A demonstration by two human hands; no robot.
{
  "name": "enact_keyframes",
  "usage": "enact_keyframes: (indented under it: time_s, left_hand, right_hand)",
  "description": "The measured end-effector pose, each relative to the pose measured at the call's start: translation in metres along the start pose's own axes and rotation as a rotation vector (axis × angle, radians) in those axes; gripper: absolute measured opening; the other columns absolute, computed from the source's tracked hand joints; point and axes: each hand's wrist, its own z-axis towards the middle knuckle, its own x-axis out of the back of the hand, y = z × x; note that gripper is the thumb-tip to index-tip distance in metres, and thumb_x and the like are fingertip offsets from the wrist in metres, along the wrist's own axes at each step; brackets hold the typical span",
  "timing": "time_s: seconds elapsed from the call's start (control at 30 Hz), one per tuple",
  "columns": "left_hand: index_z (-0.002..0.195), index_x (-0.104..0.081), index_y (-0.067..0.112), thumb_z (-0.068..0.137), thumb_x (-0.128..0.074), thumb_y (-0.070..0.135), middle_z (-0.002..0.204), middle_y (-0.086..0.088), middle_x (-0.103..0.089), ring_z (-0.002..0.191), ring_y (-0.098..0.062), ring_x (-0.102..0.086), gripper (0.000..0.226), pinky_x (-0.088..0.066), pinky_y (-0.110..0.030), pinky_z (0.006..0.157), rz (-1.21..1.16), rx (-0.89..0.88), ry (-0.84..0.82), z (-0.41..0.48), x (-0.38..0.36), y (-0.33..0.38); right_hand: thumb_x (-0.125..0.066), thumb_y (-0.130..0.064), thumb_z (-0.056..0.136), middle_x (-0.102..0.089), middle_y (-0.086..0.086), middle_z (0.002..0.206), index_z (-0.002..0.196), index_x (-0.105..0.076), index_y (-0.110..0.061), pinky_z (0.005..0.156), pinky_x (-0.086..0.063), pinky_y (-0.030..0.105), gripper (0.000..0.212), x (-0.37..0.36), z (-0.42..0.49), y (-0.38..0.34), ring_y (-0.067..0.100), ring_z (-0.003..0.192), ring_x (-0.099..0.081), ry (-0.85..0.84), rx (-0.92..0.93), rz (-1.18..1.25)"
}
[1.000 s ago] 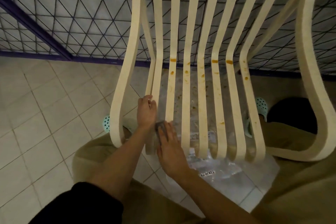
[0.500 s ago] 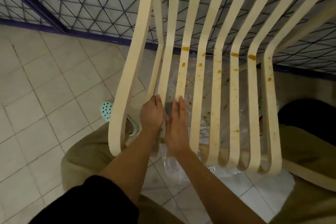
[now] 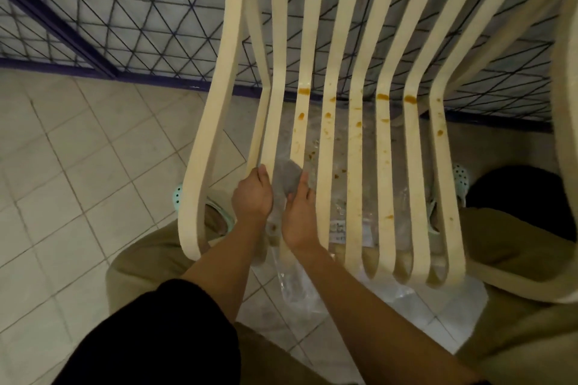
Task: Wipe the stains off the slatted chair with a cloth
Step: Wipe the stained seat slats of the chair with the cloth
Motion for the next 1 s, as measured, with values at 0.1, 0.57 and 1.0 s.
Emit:
enact_keyframes:
  time_s: [0.1,0.57,1.0]
  left_hand:
    - [0.099,-0.063,0.006,0.104,-0.017,0.046,0.093,-0.016,-0.069,0.09,-0.037,-0.063,0.061,-0.046,-0.04,0.079,-0.091,0.059,-0.002,-0.011,0.0,-0.001]
    - [0.121,-0.056,0.008,0.104,-0.023,0.044,0.12,-0.021,-0.06,0.111,-0.038,-0.056,0.052,-0.043,-0.043,0.096,-0.197,0.184,-0.134,-0.034,0.014,0.003]
    - [0.121,-0.052,0.007,0.104,-0.022,0.045,0.101,-0.023,-0.065,0.096,-0.041,-0.062,0.052,-0.048,-0.045,0.082,-0.073,0.087,-0.022,-0.013,-0.003,0.004]
  right_hand:
    - [-0.031,-0.011,0.105,-0.027,0.016,0.151,0.155,0.002,-0.019,0.097,-0.039,0.025,0.061,-0.008,-0.03,0.007,0.028,0.125,-0.046,-0.021,-0.043,0.101]
    - [-0.043,-0.013,0.1,0.013,0.015,0.16,0.155,0.007,-0.021,0.116,-0.03,0.046,0.075,-0.01,-0.06,0.016,0.036,0.149,-0.002,-0.109,0.098,-0.391]
    - [-0.045,-0.012,0.101,-0.027,0.009,0.149,0.152,-0.026,-0.024,0.109,-0.04,0.036,0.056,-0.008,0.005,0.001,0.022,0.13,-0.042,0.09,0.111,0.016]
